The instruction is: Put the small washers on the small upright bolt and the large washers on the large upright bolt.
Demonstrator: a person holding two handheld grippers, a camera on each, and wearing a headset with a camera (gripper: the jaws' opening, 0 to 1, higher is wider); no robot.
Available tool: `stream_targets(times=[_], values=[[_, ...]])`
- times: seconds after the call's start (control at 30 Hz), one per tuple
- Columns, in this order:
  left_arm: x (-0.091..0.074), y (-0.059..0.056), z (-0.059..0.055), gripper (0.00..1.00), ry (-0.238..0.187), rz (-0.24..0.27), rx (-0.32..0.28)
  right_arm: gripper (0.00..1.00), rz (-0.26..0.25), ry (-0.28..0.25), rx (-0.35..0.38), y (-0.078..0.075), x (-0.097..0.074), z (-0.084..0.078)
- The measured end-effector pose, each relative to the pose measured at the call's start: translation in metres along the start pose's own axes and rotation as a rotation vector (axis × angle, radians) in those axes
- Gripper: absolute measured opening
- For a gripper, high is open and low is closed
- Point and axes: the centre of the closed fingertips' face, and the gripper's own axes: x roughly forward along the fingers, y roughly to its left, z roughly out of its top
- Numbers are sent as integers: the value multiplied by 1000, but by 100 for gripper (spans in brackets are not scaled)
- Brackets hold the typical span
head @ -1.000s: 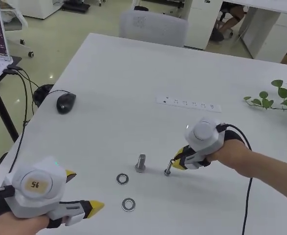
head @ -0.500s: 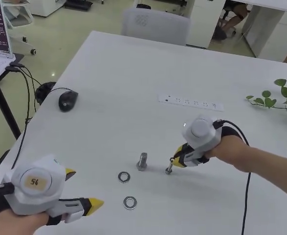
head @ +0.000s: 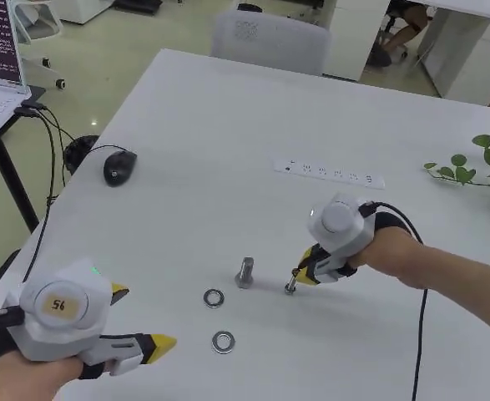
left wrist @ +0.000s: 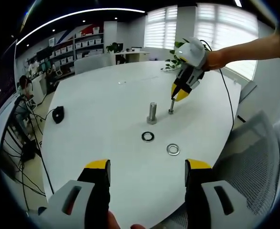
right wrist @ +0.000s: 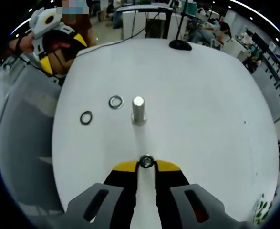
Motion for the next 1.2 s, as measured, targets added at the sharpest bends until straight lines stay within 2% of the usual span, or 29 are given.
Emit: stream_targets(times=[0.27, 0.8, 1.0, 1.2], values=[[-1, 1, 0, 63, 0, 2, -1, 14, 10, 25, -10, 2, 9, -3], [-6, 6, -5, 63, 2, 21, -18, 14, 19, 73, 11, 2, 39, -17], [-7, 6, -6, 63, 4, 21, -16, 14, 15, 82, 5, 4, 41, -21], [-6, 5, -3, 63, -1, 19, -14, 15, 1, 78, 16, 4, 33, -24]])
